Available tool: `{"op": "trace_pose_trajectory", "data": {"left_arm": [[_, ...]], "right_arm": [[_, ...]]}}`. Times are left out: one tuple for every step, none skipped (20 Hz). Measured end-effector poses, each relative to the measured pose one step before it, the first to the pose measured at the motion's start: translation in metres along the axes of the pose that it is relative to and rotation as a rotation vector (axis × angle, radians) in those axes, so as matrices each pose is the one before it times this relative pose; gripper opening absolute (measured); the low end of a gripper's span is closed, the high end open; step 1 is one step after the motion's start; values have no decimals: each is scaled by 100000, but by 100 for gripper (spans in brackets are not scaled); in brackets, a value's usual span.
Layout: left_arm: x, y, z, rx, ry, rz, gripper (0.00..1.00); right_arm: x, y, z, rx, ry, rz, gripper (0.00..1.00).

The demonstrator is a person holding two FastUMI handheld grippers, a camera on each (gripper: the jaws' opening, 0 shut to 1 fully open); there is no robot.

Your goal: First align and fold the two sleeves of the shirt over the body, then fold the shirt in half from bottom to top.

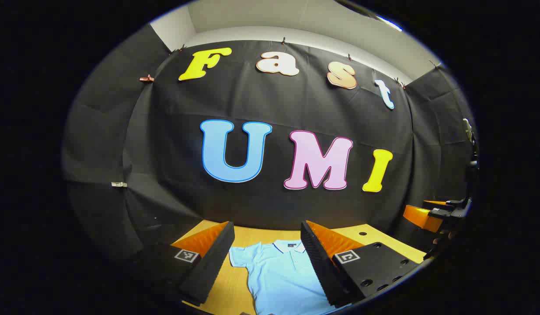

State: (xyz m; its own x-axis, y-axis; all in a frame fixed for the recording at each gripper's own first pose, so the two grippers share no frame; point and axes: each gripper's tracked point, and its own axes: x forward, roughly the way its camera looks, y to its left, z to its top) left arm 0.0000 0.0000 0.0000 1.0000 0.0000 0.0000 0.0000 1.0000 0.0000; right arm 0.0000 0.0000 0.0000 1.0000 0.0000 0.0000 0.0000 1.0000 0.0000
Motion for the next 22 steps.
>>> {"op": "trace_pose_trajectory", "data": {"left_arm": [[147,-82,-49,291,64,-270,97],[131,-93,-45,-149,88,-243,97],[147,-91,106,-128,-159,-176,97],[111,8,-40,157,-200,167,97],[126,-12,12,347,-96,42,97],[177,-128,-124,438,244,-140,97],[154,-115,-76,368,186,-283,97],[164,-66,-209,233,333,-190,97],[129,-110,-280,-199,984,-297,97],[133,-134,-310,-168,709,-155,97],[86,-46,-69,265,223,146,97],[20,-129,-53,492,10,-92,97],[113,-109,-19,447,100,-158,97],[78,-157,-113,379,-61,-425,97],[85,-122,-46,457,-24,-256,97],[156,74,-331,386,781,94,97],[159,86,-212,104,826,232,97],[11,-60,-214,-41,464,150,97],[61,40,79,-66,99,215,97],[-11,18,-41,12,17,154,97],[73,-2,19,25,96,8,97],[53,0,-138,92,264,53,97]], "right_arm": [[248,-159,-233,87,813,-512,97],[136,-260,-213,404,606,-749,97],[146,-193,-117,633,392,-508,97],[163,12,-227,320,479,-33,97],[127,17,-199,-308,651,71,97],[42,35,-240,-513,503,187,97],[133,-36,-172,-197,589,-82,97],[223,-169,-215,307,879,-289,97],[185,-114,-214,687,637,-488,97],[122,-132,-107,776,464,-613,97],[212,-69,-82,456,297,-390,97],[149,28,-68,-145,211,-114,97],[219,33,-181,-493,365,117,97],[213,-71,-275,-291,830,56,97],[177,-51,-321,547,1100,-61,97],[189,-53,-308,1010,999,-164,97],[201,-104,-181,714,649,-353,97],[217,-21,-162,317,535,-242,97],[133,49,-117,-259,164,60,97],[203,28,-133,-563,246,181,97],[218,113,-132,-671,278,332,97],[246,-20,-180,-772,347,169,97]]}}
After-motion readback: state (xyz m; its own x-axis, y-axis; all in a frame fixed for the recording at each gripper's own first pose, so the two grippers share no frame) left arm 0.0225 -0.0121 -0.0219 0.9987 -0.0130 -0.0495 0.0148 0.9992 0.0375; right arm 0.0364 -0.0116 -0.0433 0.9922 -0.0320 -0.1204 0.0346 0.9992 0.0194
